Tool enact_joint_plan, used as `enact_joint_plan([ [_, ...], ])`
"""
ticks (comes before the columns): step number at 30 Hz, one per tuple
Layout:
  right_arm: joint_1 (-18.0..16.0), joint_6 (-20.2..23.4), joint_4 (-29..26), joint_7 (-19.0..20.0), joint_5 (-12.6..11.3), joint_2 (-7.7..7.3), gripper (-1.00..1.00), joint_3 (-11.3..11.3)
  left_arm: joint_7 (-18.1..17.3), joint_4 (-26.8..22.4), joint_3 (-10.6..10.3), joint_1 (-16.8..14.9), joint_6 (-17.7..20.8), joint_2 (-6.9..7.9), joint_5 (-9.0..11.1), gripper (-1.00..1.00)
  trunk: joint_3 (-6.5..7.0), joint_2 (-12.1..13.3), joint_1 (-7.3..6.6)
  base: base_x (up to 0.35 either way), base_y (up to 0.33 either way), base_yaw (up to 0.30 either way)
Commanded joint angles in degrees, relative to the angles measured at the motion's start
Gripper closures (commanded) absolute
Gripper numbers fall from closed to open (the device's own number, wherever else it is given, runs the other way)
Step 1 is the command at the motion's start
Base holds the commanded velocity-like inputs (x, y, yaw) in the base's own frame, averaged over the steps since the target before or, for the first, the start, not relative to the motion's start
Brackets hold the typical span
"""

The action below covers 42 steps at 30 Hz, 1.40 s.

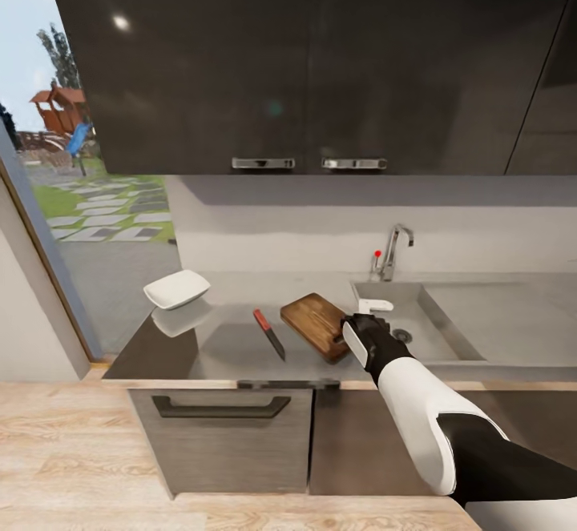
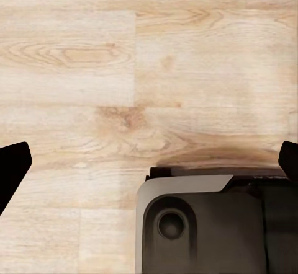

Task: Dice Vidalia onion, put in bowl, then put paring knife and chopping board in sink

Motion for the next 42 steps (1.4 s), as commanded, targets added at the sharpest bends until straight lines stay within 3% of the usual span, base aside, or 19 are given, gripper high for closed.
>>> enact_joint_plan([
  [1,0.0,0.3,0.0,-0.1,0.2,0.05,-1.00,-0.3,0.0,0.0,0.0,0.0,-0.1,0.00,0.0,-1.00,-0.20,-0.1,0.04,0.093,-0.104,0.000],
  [17,0.0,-3.9,3.3,0.1,0.0,-0.53,-1.00,-0.3,0.0,0.0,0.0,0.0,-0.1,0.00,0.0,-1.00,-1.52,-0.1,0.04,0.100,-0.090,0.000],
  [42,0.0,-4.2,4.0,0.2,-0.2,-0.21,-1.00,-0.1,-0.1,0.0,0.0,0.0,-0.1,0.00,0.0,-1.00,-3.82,-0.1,0.04,0.029,0.008,0.000],
])
